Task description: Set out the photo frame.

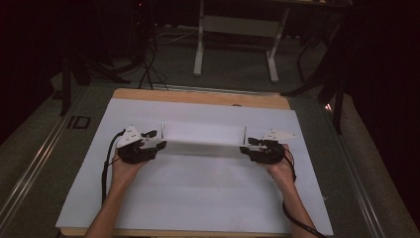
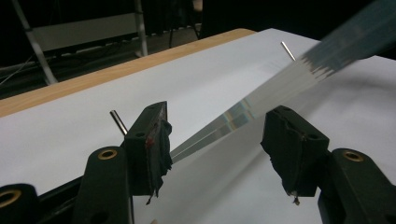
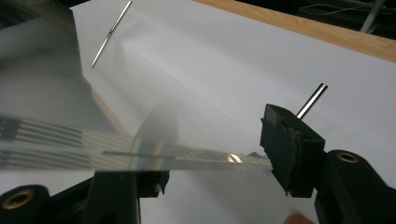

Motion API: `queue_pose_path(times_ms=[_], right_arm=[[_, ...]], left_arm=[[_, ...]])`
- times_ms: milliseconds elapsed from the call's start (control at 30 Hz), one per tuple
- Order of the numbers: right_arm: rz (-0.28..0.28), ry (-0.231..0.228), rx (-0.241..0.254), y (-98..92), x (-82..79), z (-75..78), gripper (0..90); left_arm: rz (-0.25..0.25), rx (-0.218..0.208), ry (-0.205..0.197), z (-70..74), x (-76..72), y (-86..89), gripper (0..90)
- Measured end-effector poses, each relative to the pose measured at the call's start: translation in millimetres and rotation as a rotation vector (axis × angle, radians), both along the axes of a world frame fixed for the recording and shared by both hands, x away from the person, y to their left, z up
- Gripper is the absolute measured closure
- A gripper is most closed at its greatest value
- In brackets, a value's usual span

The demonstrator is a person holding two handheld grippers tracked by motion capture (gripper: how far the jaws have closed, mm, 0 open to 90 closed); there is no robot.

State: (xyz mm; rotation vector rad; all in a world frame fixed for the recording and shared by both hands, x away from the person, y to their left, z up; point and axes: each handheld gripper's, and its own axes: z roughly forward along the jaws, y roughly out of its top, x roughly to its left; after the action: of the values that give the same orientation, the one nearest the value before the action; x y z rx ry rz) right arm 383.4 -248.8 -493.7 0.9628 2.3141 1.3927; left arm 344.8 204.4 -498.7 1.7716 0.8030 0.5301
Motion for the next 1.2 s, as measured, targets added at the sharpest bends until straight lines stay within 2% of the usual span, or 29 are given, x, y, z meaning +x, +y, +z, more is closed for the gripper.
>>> queue_pose_path(times_ms=[367,567,700,733,833,867,1000,1200], right_arm=[[-0.029,0.003,0.011,-0.4,0.7,-0.6,38.8],[-0.065,-0.013,0.034,-1.8,0.1,0.3,38.5],[-0.085,-0.037,0.035,-1.9,-0.6,1.2,38.9],[-0.101,-0.068,0.028,-0.4,-2.2,2.5,40.9],[-0.112,-0.094,0.014,1.2,-3.7,3.6,42.4],[-0.121,-0.119,0.004,2.8,-5.0,4.5,43.2],[-0.135,-0.145,0.012,3.5,-5.8,7.0,43.4],[-0.146,-0.162,0.017,7.1,-2.8,8.7,45.4]], left_arm=[[0.007,-0.022,-0.001,1.0,1.6,0.5,41.6],[0.022,-0.063,-0.011,4.1,3.5,1.6,42.0],[0.034,-0.059,-0.018,6.9,5.6,0.7,43.2],[0.043,-0.06,-0.024,8.3,7.3,0.1,43.6],[0.05,-0.06,-0.026,9.0,8.6,-0.4,43.8],[0.06,-0.067,-0.031,9.2,9.8,-1.3,43.8],[0.078,-0.071,-0.039,9.7,12.1,-2.7,43.9],[0.098,-0.079,-0.043,11.3,17.2,-4.7,44.2]])
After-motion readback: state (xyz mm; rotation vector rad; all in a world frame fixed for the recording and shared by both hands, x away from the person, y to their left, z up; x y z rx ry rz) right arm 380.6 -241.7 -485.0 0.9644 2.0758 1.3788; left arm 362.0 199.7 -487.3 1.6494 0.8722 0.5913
